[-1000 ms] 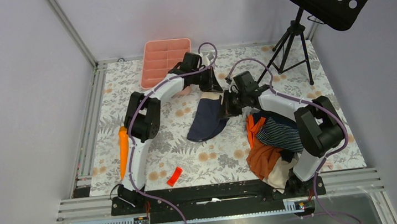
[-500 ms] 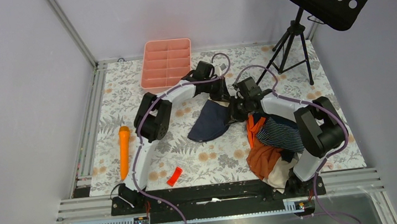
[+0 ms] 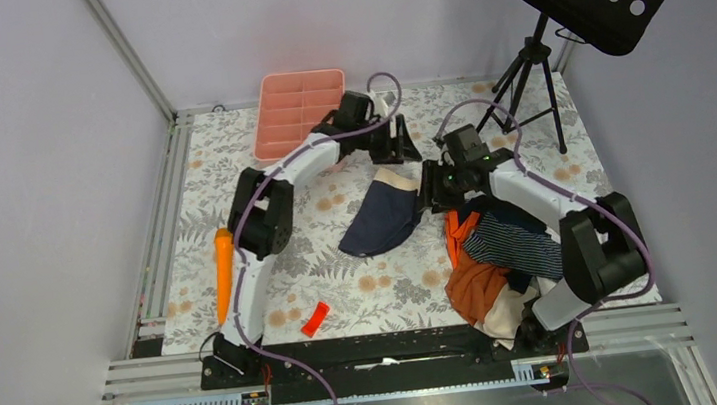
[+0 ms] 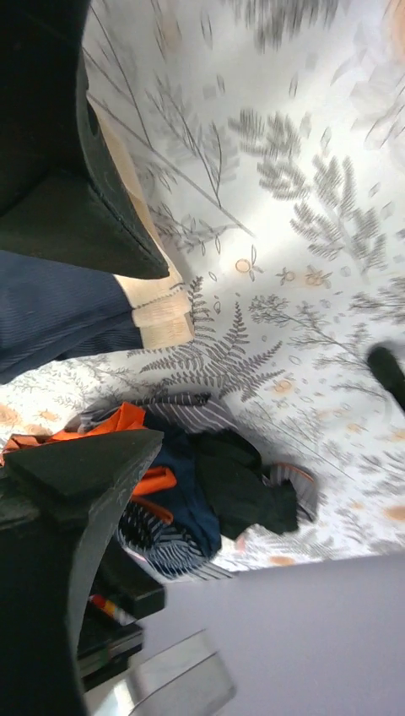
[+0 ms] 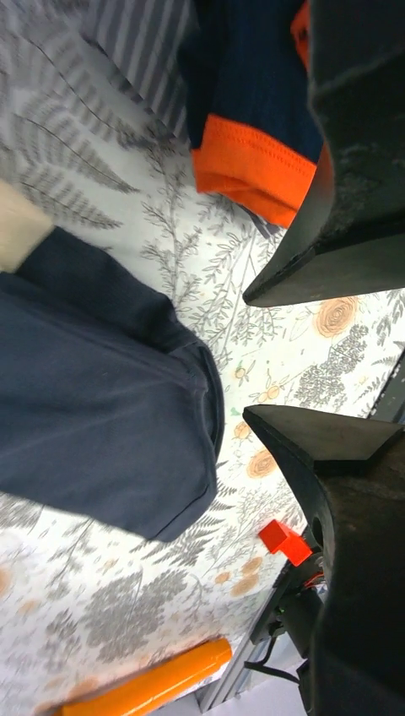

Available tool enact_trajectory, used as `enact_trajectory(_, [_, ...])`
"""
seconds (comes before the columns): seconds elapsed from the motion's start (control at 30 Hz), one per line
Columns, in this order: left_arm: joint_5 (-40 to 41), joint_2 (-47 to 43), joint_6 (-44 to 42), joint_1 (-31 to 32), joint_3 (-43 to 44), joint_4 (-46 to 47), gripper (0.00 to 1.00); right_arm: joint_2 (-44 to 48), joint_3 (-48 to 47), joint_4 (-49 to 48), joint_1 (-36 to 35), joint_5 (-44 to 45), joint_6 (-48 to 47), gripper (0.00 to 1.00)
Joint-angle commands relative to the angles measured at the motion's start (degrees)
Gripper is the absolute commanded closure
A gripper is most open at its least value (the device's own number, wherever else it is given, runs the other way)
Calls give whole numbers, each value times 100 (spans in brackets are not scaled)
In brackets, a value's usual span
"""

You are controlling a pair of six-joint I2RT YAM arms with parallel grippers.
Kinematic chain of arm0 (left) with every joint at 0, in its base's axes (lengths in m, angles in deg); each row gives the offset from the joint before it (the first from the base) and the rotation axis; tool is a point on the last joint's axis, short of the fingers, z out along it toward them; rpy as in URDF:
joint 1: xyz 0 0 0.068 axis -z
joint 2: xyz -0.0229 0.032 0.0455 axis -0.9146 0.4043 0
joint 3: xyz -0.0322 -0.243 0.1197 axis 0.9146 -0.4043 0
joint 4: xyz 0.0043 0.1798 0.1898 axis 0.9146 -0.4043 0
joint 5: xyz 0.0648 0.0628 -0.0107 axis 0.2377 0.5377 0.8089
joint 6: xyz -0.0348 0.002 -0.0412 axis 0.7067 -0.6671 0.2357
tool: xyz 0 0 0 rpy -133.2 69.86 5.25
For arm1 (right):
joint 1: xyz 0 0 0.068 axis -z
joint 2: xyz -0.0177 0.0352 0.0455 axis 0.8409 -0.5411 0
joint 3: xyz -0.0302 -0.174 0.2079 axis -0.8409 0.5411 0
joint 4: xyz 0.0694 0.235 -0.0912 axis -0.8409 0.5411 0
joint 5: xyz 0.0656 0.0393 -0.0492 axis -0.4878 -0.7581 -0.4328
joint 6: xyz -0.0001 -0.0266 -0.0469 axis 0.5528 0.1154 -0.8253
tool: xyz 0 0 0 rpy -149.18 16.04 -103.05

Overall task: Roll the underwear
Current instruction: Fold the underwear at the center of the board.

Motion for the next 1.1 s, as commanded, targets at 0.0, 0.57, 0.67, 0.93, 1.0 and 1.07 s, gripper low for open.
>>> enact_trajectory(0.0, [313,-1351,-147,-618,-238,126,30,231,-289,-307,224,128,-395,47])
enact_trajectory(0.57, [796,-3450,-1382,-117,-3107,-66,42,-1406,-1145,-1184,689,125,341,60])
enact_trajectory(0.67, [1164,-3624,-1605,209,-3451,143,38,-1566,-1188,-1259,724,36,423,60])
enact_trajectory(0.93, [1664,-3505,-1417,445,-3889,503,37,-1891,-1294,-1423,723,-302,564,63])
enact_trajectory(1.0, [1760,-3498,-1410,445,-3890,545,37,-1949,-1299,-1424,725,-299,593,63])
enact_trajectory(1.07, [1849,-3473,-1418,409,-3827,450,37,-2017,-1295,-1419,726,-261,617,63])
